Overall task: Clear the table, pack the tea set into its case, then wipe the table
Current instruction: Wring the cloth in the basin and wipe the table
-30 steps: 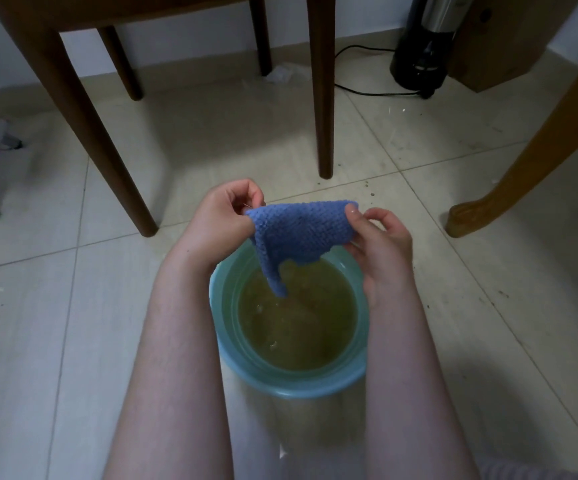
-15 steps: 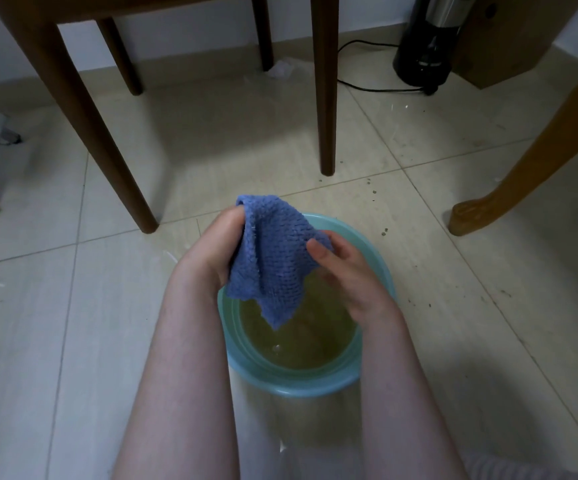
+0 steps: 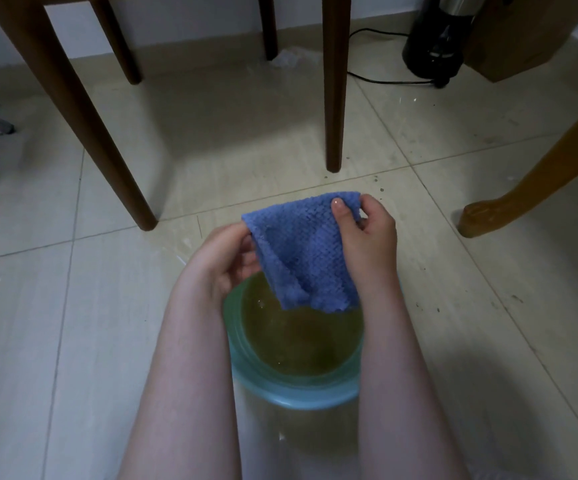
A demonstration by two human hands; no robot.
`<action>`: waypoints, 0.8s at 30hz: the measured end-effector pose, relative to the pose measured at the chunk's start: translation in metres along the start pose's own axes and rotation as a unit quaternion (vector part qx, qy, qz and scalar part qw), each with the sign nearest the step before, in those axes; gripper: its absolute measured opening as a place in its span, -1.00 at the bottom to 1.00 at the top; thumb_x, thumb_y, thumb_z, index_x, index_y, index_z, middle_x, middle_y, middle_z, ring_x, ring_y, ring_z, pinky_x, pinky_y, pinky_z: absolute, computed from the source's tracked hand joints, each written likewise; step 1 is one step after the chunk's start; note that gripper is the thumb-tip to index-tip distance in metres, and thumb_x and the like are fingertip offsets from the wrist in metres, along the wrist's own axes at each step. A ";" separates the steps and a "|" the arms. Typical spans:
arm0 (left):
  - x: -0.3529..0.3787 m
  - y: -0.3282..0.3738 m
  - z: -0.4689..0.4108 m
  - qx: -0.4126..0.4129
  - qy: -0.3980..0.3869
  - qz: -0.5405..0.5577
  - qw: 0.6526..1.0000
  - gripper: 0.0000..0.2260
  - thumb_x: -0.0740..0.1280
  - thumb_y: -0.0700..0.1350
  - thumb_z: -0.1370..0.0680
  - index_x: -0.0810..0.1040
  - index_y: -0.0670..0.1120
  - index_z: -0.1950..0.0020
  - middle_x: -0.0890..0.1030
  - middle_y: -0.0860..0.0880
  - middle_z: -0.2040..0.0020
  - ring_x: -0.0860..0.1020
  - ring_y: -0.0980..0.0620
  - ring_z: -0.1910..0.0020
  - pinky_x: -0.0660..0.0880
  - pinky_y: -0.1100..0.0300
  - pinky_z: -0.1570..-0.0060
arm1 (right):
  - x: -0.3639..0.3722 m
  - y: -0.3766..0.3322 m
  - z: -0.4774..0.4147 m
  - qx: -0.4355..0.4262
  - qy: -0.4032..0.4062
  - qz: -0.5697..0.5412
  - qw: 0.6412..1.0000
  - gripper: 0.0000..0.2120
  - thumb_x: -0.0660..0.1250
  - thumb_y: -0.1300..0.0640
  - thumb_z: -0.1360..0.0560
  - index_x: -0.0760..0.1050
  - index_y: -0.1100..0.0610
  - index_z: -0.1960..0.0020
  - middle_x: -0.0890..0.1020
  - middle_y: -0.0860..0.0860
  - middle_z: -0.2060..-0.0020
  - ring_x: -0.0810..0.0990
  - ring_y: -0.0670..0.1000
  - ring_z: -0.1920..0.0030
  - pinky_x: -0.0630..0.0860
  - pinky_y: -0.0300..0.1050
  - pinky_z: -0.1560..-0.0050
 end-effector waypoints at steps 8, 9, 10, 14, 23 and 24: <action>0.011 -0.032 -0.026 -0.025 -0.085 0.284 0.955 -0.72 0.16 0.01 -0.52 0.60 -0.11 0.09 0.58 -0.06 0.10 0.55 -0.05 0.11 0.45 0.04 0.02 | 0.022 0.019 -0.032 0.148 0.022 -0.119 0.982 -0.63 0.24 -0.01 -0.61 0.51 0.29 0.15 0.58 0.09 0.26 0.58 0.03 0.20 0.56 -0.03 0.15; 0.014 -0.030 -0.028 -0.027 -0.092 0.321 0.942 -0.66 0.15 0.07 -0.52 0.61 -0.13 0.05 0.58 -0.08 0.03 0.57 -0.09 0.04 0.45 0.00 -0.05 | 0.023 0.017 -0.037 0.159 0.023 -0.124 0.979 -0.63 0.24 -0.01 -0.61 0.53 0.32 0.08 0.62 0.13 0.20 0.62 0.07 0.14 0.60 0.06 0.07; 0.019 -0.026 -0.027 -0.028 -0.099 0.350 0.931 -0.60 0.16 0.13 -0.53 0.61 -0.14 -0.01 0.61 -0.11 -0.05 0.58 -0.13 -0.05 0.44 -0.06 -0.14 | 0.024 0.013 -0.041 0.166 0.024 -0.130 0.977 -0.65 0.24 -0.01 -0.61 0.55 0.29 0.05 0.66 0.15 0.13 0.65 0.10 0.07 0.60 0.12 0.00; 0.034 0.000 -0.018 0.025 -0.016 0.295 0.955 -0.58 0.29 0.10 -0.50 0.54 -0.15 -0.23 0.63 -0.14 -0.18 0.57 -0.13 -0.20 0.48 -0.05 -0.18 | 0.028 -0.006 -0.050 0.209 0.020 -0.137 0.968 -0.73 0.24 -0.03 -0.61 0.58 0.14 0.06 0.69 0.13 0.06 0.67 0.12 0.01 0.62 0.14 -0.05; 0.046 0.081 0.071 0.067 0.176 0.201 0.961 -0.90 0.34 -0.11 -0.57 0.53 -0.11 0.11 0.57 -0.14 0.16 0.54 -0.06 0.15 0.47 -0.01 0.11 | 0.009 -0.109 -0.028 0.209 0.067 0.022 0.975 -0.66 0.15 0.00 -0.64 0.38 0.07 0.29 0.51 -0.03 0.33 0.47 -0.07 0.30 0.39 -0.15 0.23; 0.050 0.093 0.081 0.063 0.172 0.208 0.961 -0.90 0.34 -0.11 -0.57 0.53 -0.11 0.11 0.58 -0.13 0.16 0.54 -0.06 0.15 0.48 0.00 0.11 | 0.005 -0.124 -0.028 0.210 0.073 0.018 0.975 -0.66 0.16 0.01 -0.64 0.37 0.07 0.29 0.50 -0.04 0.34 0.46 -0.09 0.31 0.38 -0.16 0.24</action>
Point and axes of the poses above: each hand's wrist, its own z-axis away from the middle knuckle, its own x-axis out of the palm, y = z × x, the point moved 5 cm from there along -z, towards the middle knuckle
